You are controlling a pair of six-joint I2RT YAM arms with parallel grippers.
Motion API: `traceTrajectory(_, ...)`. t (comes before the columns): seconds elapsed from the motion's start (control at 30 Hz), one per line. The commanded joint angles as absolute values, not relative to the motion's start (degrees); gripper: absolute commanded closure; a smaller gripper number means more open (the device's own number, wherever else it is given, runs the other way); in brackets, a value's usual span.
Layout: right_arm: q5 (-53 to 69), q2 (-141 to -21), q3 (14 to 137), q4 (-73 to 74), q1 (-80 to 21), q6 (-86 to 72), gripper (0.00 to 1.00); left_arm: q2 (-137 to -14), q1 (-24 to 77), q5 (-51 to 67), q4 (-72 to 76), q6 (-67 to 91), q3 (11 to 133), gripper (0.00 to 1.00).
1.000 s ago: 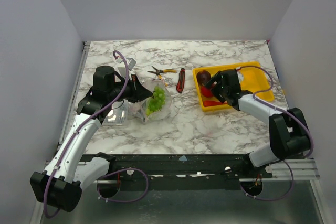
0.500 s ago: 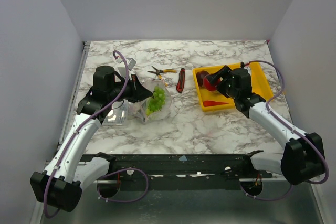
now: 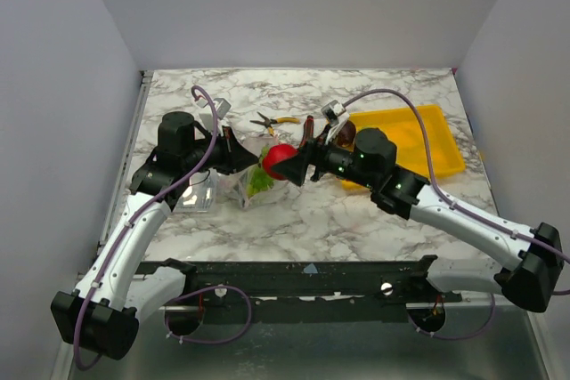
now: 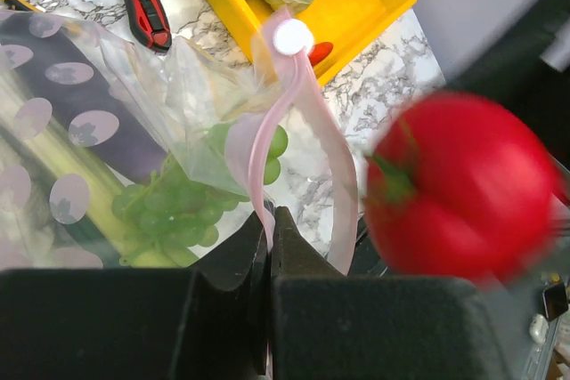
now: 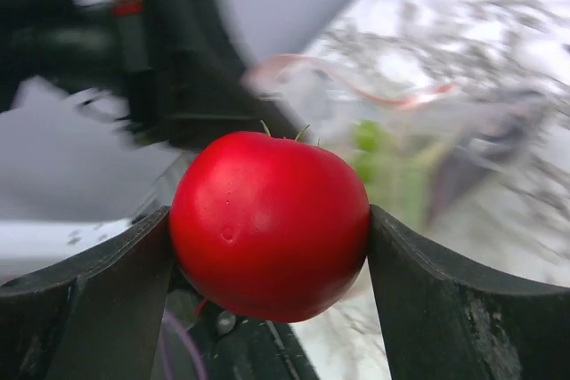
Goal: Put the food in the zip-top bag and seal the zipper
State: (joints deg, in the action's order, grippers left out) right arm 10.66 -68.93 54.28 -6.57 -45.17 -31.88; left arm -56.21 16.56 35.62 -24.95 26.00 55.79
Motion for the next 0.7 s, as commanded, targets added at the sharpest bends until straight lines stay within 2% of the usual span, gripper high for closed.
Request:
traceTrajectory(0.0, 3.96, -65.82, 57.82, -8.82, -53.24, -21.43, 0.92, -55.81, 16.26, 36.65, -22.85, 25.8, 55.9, 1.0)
traceTrajectory(0.2, 2.36, -68.66, 60.91, -5.1, -56.69, -18.23, 0.9, -55.72, 16.26, 36.61, -22.88, 25.75, 55.9, 1.0)
traceTrajectory(0.4, -3.56, -71.6, 61.09, -3.15, -57.96, -16.71, 0.75, -55.63, 16.26, 36.5, -22.93, 25.75, 55.85, 1.0)
traceTrajectory(0.53, -6.75, -74.51, 62.45, -0.4, -58.23, -16.93, 0.54, -55.54, 16.26, 36.49, -22.85, 25.75, 55.84, 1.0)
traceTrajectory(0.63, -9.6, -75.77, 63.35, 1.8, -58.37, -18.21, 0.34, -55.46, 16.26, 36.38, -22.81, 25.66, 55.81, 1.0)
traceTrajectory(0.67, -9.63, -76.25, 64.09, 2.63, -58.4, -18.41, 0.32, -55.46, 16.26, 36.31, -22.86, 25.66, 55.81, 1.0)
